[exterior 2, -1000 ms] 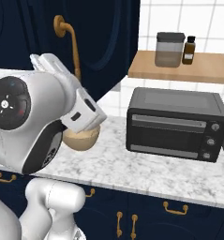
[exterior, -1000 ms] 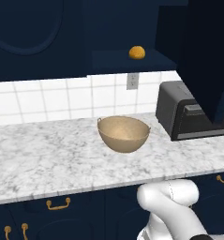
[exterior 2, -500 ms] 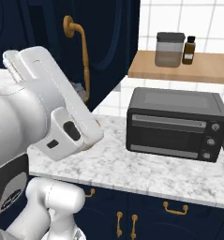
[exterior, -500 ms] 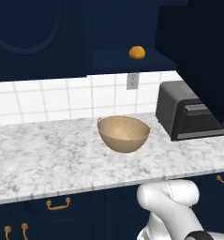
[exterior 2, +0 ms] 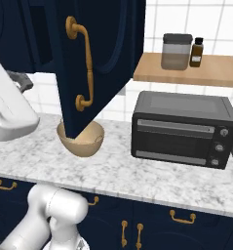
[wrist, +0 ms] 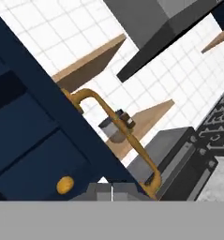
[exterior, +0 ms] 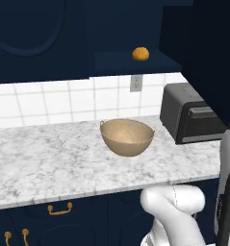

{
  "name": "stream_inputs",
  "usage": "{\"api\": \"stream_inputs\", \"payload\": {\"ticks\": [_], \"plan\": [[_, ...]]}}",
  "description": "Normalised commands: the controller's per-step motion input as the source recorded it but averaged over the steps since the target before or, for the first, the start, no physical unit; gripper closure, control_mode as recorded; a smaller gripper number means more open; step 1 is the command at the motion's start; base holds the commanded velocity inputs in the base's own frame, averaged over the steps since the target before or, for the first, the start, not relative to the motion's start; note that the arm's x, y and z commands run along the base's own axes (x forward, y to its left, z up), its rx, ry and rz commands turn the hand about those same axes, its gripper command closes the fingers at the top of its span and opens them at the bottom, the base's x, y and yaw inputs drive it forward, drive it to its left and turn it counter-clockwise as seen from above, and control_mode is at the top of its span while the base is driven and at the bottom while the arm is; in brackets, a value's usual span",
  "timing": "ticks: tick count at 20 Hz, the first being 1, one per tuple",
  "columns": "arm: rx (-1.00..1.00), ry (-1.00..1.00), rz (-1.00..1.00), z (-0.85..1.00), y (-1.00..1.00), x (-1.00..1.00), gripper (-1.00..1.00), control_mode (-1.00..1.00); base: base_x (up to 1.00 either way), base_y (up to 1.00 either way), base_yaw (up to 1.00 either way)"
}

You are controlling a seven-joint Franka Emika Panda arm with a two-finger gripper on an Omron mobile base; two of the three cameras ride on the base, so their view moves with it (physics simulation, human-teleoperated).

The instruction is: Open the cabinet, pick up the bread from the cabinet and place it in the basket. Then move the basket to the dining counter.

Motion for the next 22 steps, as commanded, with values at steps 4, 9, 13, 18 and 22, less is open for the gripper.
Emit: {"api": "stream_inputs", "payload": {"ticks": [4, 9, 13, 18, 22], "plan": [[-0.12, 0.01, -0.49, -0.18, 1.0, 0.82, 1.0, -1.0, 0.0, 0.0, 0.0], [-0.03, 0.04, -0.35, -0.28, 0.58, 0.85, 1.0, -1.0, 0.0, 0.0, 0.0], [0.0, 0.13, -0.12, -0.11, -0.34, 0.48, 1.0, -1.0, 0.0, 0.0, 0.0], [0.0, 0.24, -0.08, -0.05, -0.34, 0.52, 1.0, -1.0, 0.0, 0.0, 0.0], [0.02, 0.2, -0.02, -0.17, -0.73, 0.43, 1.0, -1.0, 0.0, 0.0, 0.0]]}}
